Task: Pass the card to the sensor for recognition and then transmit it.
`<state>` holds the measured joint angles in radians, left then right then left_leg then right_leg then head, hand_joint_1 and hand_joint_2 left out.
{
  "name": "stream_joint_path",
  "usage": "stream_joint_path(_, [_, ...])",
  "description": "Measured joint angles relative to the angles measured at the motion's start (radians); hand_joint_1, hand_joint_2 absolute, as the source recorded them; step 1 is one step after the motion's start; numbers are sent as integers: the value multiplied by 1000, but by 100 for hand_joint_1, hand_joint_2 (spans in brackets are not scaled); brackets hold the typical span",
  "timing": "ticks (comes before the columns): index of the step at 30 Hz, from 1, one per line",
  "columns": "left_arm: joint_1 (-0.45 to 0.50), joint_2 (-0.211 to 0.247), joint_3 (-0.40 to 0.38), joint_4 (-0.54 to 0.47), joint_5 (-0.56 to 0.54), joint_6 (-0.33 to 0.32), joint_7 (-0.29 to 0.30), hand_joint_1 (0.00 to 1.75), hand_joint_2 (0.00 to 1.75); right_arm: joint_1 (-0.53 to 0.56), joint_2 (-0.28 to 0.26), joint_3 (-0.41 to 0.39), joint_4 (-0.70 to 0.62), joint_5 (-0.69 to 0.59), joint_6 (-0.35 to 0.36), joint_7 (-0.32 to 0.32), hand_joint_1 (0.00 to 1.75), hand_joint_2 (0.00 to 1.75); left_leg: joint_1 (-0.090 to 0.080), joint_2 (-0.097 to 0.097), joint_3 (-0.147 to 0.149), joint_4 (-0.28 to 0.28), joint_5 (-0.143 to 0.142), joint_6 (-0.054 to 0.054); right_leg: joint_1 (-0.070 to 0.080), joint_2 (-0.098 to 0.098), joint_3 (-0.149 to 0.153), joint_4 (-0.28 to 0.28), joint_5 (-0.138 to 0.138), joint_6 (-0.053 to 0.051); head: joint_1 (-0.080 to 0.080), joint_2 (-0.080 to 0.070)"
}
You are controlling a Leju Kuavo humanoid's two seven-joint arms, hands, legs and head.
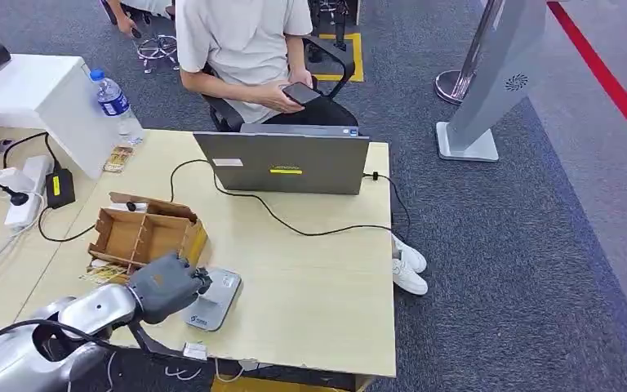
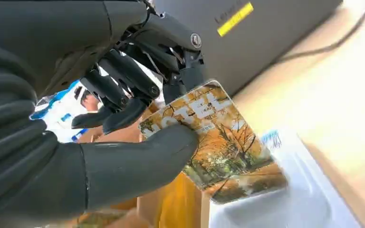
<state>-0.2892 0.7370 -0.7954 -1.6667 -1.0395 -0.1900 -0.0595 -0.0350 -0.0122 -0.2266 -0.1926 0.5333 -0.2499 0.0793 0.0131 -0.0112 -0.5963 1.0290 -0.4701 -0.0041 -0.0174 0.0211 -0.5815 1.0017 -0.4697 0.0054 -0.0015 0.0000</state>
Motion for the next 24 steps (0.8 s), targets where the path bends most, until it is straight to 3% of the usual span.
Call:
stream_joint_path(5, [-26,-1,-37,19,6,20,18,175,175,0,2,-5,0,10,2,1,0,0,0,0,0,0,0,0,0,0,0,0,0,0,0,0])
stream_joint_path(7, [-32,-7,-43,22,0,73,18,175,175,0,3,-6,0,13,3,-1,0,0,0,0,0,0,0,0,0,0,0,0,0,0,0,0])
stream_joint_path(10, [-32,-54,-42,24,-81,248,40,175,175,0,4,-12,0,21,6,-9,0,0,-1,-1,0,0,0,0,-1,-2,1,0,0,0,0,0])
stream_joint_path(14, [3,-201,17,-10,-242,565,82,175,175,0,5,-21,0,45,9,-19,0,0,-2,-2,0,1,0,2,-2,-3,1,0,0,1,0,0])
stream_joint_path(15, [9,-240,36,-29,-278,620,95,175,175,0,5,-21,0,55,9,-20,0,0,-2,-2,0,1,0,2,-2,-2,1,0,0,1,2,0])
stream_joint_path(18, [13,-300,109,-81,-344,750,115,175,175,-1,7,-21,0,86,13,-20,0,0,-2,-2,0,1,-1,2,-2,-2,1,0,0,1,3,0])
stream_joint_path(20, [1,-322,181,-88,-347,776,119,175,175,-7,9,-19,0,110,22,-12,0,0,-2,-1,0,1,-1,2,-2,-3,0,0,0,1,3,0])
stream_joint_path(24, [-107,-348,338,23,-340,660,116,175,175,-25,13,-13,-1,142,37,5,0,0,-1,-2,0,1,2,0,-2,-3,0,1,0,0,1,0])
